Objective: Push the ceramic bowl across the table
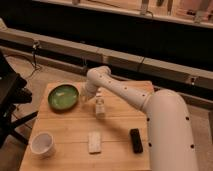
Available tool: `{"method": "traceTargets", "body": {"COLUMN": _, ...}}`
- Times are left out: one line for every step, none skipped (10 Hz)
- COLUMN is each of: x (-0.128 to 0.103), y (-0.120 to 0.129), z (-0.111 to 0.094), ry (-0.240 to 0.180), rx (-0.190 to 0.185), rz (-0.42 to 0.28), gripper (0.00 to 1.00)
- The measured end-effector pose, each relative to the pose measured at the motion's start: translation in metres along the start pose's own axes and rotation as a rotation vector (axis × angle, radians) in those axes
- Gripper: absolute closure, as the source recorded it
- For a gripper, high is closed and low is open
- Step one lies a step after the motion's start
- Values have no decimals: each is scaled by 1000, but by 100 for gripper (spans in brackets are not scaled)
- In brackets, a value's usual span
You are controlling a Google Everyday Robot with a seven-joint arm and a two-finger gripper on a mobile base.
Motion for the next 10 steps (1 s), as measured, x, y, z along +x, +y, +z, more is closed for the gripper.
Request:
{"method": "traceTargets", "body": {"x": -3, "y": -4, "z": 3, "ry": 0, "rx": -13, "rz": -21, "gripper": 100}}
{"method": "traceTargets", "body": {"x": -5, "y": -6, "z": 7, "ry": 0, "rx": -27, "rz": -27, "gripper": 100}}
{"method": "traceTargets", "body": {"x": -5, "y": -5, "z": 10, "ry": -2, "rx": -37, "rz": -25, "gripper": 100}}
{"method": "traceTargets", "body": {"x": -2, "y": -3, "z": 10, "ry": 1, "rx": -47, "rz": -19, "gripper": 100}}
{"method": "traceTargets", "body": {"x": -3, "y": -4, "z": 12, "ry": 1, "rx": -57, "rz": -22, "gripper": 100}}
{"method": "traceTargets", "body": {"x": -3, "y": -5, "z": 15, "ry": 1, "rx": -67, "rz": -24, "gripper": 100}}
{"method": "traceTargets", "body": {"x": -5, "y": -8, "z": 19, "ry": -3, "rx": -75, "rz": -29, "gripper": 100}}
{"method": "traceTargets", "body": {"x": -4, "y": -8, "z": 22, "ry": -6, "rx": -85, "rz": -29, "gripper": 100}}
{"method": "traceTargets", "body": {"x": -2, "y": -9, "z": 23, "ry": -6, "rx": -94, "rz": -29, "gripper": 100}}
{"method": "traceTargets", "body": {"x": -2, "y": -10, "z": 26, "ry": -8, "rx": -103, "rz": -33, "gripper": 100}}
